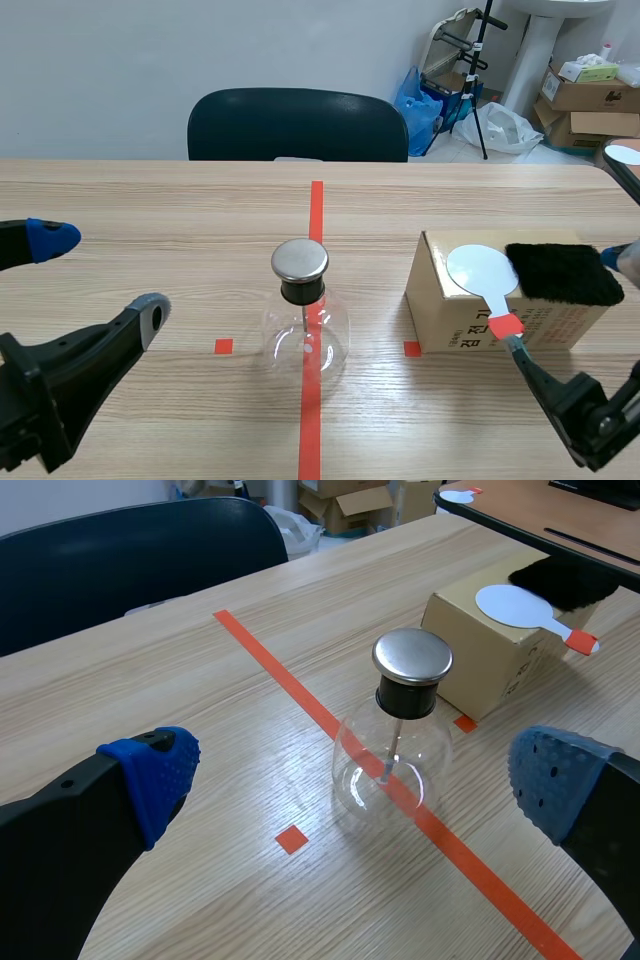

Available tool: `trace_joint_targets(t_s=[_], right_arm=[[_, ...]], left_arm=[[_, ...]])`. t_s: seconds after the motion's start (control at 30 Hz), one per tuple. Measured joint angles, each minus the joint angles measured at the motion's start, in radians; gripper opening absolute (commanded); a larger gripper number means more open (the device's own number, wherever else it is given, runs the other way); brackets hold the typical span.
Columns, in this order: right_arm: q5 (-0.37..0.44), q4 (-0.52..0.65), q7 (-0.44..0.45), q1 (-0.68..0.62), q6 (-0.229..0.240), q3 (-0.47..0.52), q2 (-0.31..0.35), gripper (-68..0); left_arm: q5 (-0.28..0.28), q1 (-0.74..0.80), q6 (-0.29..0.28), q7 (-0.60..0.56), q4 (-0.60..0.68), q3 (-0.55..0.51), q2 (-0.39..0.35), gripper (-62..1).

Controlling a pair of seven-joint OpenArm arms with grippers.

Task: Do the electroscope experiment

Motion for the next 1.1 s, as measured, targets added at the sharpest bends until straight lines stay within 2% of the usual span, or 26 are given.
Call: trace_joint_targets(t_s=[0.13, 0.3, 0.43, 0.57, 0.67, 0.73, 0.97, 1.1], right_arm=[[-0.171, 0.000, 0.066, -0.039, -0.053, 0.000, -0.031, 0.4], [-0.367, 0.000, 0.077, -0.047, -0.056, 0.000, -0.105, 0.4], [-0.581, 0.000, 0.106, -0.047, -0.055, 0.000, -0.170, 0.4], [-0.697, -0.014, 0.114, -0.047, -0.056, 0.000, -0.220, 0.4], [-0.767, -0.047, 0.166, -0.046, -0.070, 0.000, -0.232, 0.4], [-0.801, -0.080, 0.173, -0.033, -0.125, -0.007, -0.238, 0.4], [-0.904, -0.227, 0.184, 0.058, -0.480, -0.128, -0.237, 0.4], [-0.976, -0.312, 0.183, 0.106, -0.615, -0.180, -0.237, 0.4]], left_arm=[[0.000, 0.000, 0.000, 0.000, 0.000, 0.000, 0.000, 1.4], [0.000, 0.000, 0.000, 0.000, 0.000, 0.000, 0.000, 1.4], [0.000, 0.000, 0.000, 0.000, 0.000, 0.000, 0.000, 1.4], [0.000, 0.000, 0.000, 0.000, 0.000, 0.000, 0.000, 1.4], [0.000, 0.000, 0.000, 0.000, 0.000, 0.000, 0.000, 1.4], [0.000, 0.000, 0.000, 0.000, 0.000, 0.000, 0.000, 1.4], [0.000, 0.000, 0.000, 0.000, 0.000, 0.000, 0.000, 1.4], [0.000, 0.000, 0.000, 0.000, 0.000, 0.000, 0.000, 1.4]])
